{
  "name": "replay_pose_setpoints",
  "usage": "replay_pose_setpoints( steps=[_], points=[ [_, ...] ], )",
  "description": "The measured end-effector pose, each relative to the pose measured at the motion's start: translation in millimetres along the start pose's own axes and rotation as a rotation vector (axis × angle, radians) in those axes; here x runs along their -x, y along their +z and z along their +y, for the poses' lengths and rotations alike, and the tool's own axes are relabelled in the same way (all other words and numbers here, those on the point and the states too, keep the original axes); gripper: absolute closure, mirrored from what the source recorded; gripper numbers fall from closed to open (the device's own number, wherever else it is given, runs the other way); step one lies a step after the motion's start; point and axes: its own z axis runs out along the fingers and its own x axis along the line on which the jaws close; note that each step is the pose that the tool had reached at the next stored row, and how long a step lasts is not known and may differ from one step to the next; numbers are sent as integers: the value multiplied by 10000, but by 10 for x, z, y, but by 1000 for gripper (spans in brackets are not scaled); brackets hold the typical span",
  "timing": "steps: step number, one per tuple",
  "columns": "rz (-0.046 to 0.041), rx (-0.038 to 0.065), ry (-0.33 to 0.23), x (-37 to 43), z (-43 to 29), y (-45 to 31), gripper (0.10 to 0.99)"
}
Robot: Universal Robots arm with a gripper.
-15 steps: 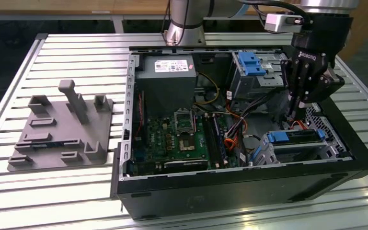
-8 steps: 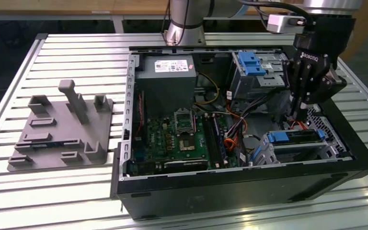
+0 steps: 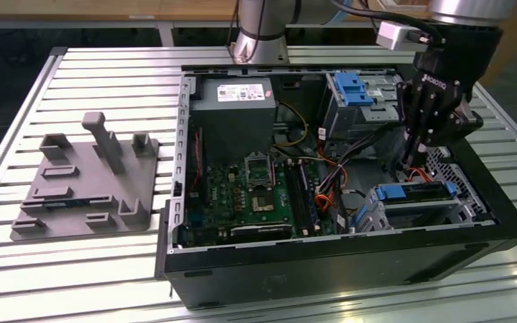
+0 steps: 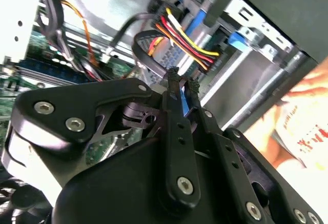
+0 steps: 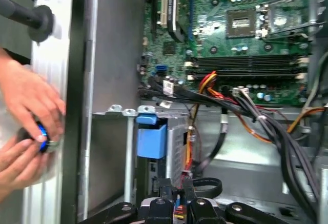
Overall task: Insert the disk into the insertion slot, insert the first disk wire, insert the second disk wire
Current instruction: 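Insert the second disk wire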
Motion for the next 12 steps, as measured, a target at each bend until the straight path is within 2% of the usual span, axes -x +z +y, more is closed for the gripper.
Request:
replay_pose_setpoints(
  steps=[2,3,9,11,12],
  points=[
    [-264,-5,-8,-18,0,-3,890],
    [-362,-8,-10,-29,1,-3,890],
    [-533,-12,-15,-116,0,21,890],
    [-632,-13,-16,-145,-2,30,890],
    [-708,-15,-19,-158,-4,34,890]
  ],
)
